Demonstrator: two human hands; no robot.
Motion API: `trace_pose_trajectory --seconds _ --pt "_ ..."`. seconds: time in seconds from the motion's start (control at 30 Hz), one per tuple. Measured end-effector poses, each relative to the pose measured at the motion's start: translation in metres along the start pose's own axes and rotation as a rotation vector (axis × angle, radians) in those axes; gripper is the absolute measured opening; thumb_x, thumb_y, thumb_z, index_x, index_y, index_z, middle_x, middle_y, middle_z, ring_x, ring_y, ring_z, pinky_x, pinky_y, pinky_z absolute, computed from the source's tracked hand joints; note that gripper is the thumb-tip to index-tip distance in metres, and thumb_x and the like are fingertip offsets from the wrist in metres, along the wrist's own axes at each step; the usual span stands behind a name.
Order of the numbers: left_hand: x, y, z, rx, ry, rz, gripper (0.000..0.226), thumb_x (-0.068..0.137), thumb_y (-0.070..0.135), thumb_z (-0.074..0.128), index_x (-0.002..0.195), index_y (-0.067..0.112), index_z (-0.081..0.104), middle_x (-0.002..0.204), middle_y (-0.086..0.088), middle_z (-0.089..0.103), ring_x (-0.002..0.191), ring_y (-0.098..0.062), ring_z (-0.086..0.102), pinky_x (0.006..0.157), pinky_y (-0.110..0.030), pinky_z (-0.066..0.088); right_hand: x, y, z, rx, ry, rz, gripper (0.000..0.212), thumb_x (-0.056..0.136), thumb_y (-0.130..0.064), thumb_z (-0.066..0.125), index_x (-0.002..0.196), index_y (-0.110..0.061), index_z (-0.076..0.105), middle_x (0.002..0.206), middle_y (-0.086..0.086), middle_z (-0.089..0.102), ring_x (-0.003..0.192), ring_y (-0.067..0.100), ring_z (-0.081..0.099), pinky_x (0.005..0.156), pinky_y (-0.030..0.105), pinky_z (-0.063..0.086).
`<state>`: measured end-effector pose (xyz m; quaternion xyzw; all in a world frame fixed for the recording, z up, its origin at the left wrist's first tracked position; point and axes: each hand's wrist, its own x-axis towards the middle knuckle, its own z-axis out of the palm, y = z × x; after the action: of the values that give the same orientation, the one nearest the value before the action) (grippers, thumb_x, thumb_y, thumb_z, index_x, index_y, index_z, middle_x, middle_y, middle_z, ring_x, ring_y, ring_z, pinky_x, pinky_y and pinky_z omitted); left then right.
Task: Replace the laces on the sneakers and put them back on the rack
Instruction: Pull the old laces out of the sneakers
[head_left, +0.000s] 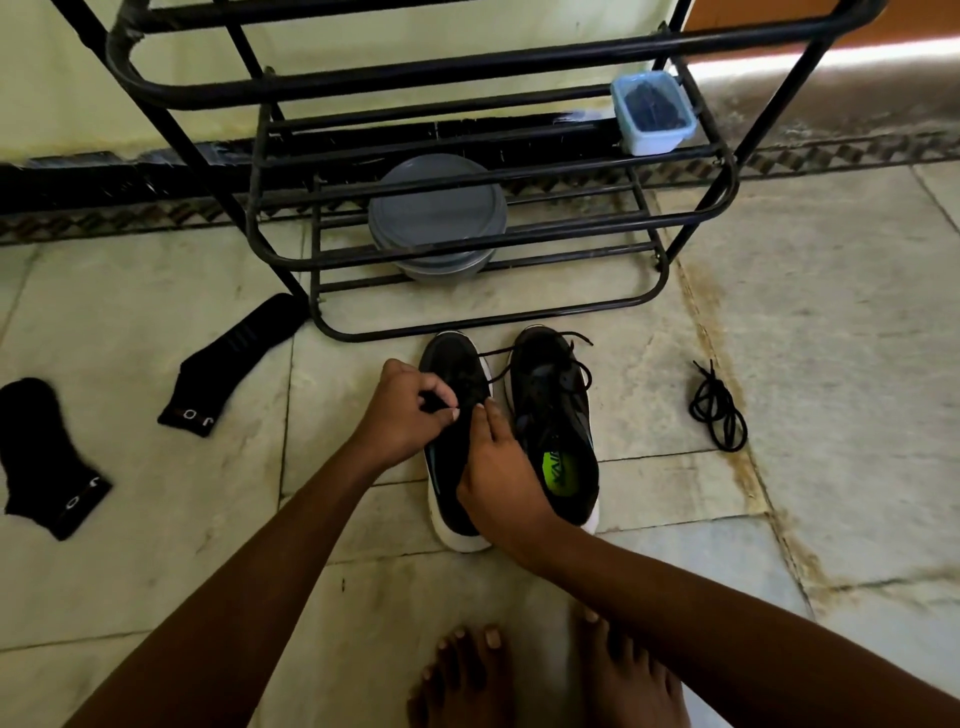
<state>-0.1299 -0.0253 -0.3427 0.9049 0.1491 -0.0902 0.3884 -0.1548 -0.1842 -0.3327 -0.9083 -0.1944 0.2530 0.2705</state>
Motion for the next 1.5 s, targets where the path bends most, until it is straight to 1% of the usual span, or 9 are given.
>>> trace_pose_trajectory --seconds 0.33,0.63,0.77,0.83,0.9,1.07,1.17,1.27,1.5 --pt "-0.001 0.005 0.009 0.090 -0.065 -0.071 0.002 0.094 0.013 0.069 0.093 0.014 0.071 0.120 -0.003 0.032 0.117 -0.016 0.038 0.110 -0.025 0.034 0.005 0.003 0.006 -0.028 0.042 0.015 0.075 0.099 -0.005 0.049 0.161 -0.001 0.007 0.168 0.019 0.009 0.156 0.029 0.015 0.121 0.029 0.023" --pt "0.007 0.019 0.007 0.016 -0.134 -0.314 0.040 0.108 0.040 0.043 0.121 0.008 0.063 0.141 -0.016 0.037 0.133 -0.034 0.037 0.112 -0.042 0.033 0.003 -0.001 0.007 0.021 0.080 0.056 0.077 0.098 -0.001 0.050 0.161 -0.001 0.005 0.168 0.019 0.008 0.156 0.029 0.012 0.125 0.031 0.016" --pt "0.009 0.022 0.003 -0.474 -0.013 -0.461 0.056 0.092 0.043 0.067 0.124 -0.003 0.065 0.122 -0.033 0.063 0.110 -0.035 0.065 0.101 -0.042 0.049 0.004 -0.001 0.006 0.018 0.077 0.064 0.076 0.098 -0.001 0.049 0.160 0.001 0.005 0.168 0.021 0.008 0.156 0.031 0.013 0.125 0.032 0.016" --pt "0.005 0.022 -0.006 -0.583 0.030 -0.427 0.028 0.092 0.028 0.069 0.088 0.000 0.073 0.093 -0.034 0.066 0.093 -0.034 0.065 0.094 -0.042 0.047 0.004 -0.001 0.006 0.003 0.069 0.058 0.076 0.098 -0.001 0.048 0.160 0.001 0.005 0.168 0.021 0.007 0.156 0.031 0.014 0.125 0.032 0.017" --pt "0.001 0.018 -0.015 -0.605 0.098 -0.381 0.034 0.089 0.020 0.071 0.059 0.008 0.060 0.058 -0.012 0.055 0.075 -0.026 0.060 0.085 -0.037 0.048 0.003 -0.001 0.009 -0.017 0.056 0.038 0.076 0.098 0.000 0.048 0.160 0.000 0.004 0.167 0.021 0.006 0.155 0.033 0.013 0.126 0.036 0.021" --pt "-0.007 0.001 -0.028 -0.747 0.147 -0.301 0.029 0.088 0.006 0.070 0.062 0.001 0.060 0.055 -0.006 0.054 0.042 -0.018 0.046 0.063 -0.037 0.053 0.006 0.001 0.010 -0.039 0.020 0.027 0.077 0.097 0.001 0.046 0.160 0.000 0.003 0.167 0.023 0.003 0.156 0.034 0.006 0.127 0.042 0.019" --pt "-0.010 -0.011 -0.044 -0.178 0.128 -0.054 0.032 0.080 0.011 0.079 0.058 0.004 0.057 0.048 0.001 0.052 0.043 -0.014 0.045 0.054 -0.029 0.046 0.009 0.001 0.010 -0.041 0.018 0.048 0.079 0.097 0.000 0.049 0.160 0.000 0.002 0.167 0.022 0.002 0.156 0.034 0.006 0.126 0.043 0.019" --pt "-0.013 -0.009 -0.063 0.335 -0.012 0.122 0.027 0.073 0.013 0.078 0.060 0.015 0.055 0.056 0.000 0.057 0.056 -0.019 0.058 0.058 -0.039 0.055 0.009 -0.001 0.010 -0.049 0.009 0.053 0.080 0.097 -0.002 0.050 0.160 0.000 0.001 0.168 0.022 0.000 0.156 0.035 0.004 0.127 0.044 0.018" --pt "-0.015 -0.018 -0.061 0.170 -0.097 0.140 0.015 0.076 0.027 0.089 0.084 0.022 0.078 0.081 0.010 0.067 0.078 -0.011 0.065 0.076 -0.038 0.056 0.012 0.001 0.009 -0.075 -0.010 0.031 0.084 0.096 -0.002 0.053 0.160 0.000 -0.001 0.167 0.022 -0.002 0.156 0.038 0.004 0.126 0.045 0.019"
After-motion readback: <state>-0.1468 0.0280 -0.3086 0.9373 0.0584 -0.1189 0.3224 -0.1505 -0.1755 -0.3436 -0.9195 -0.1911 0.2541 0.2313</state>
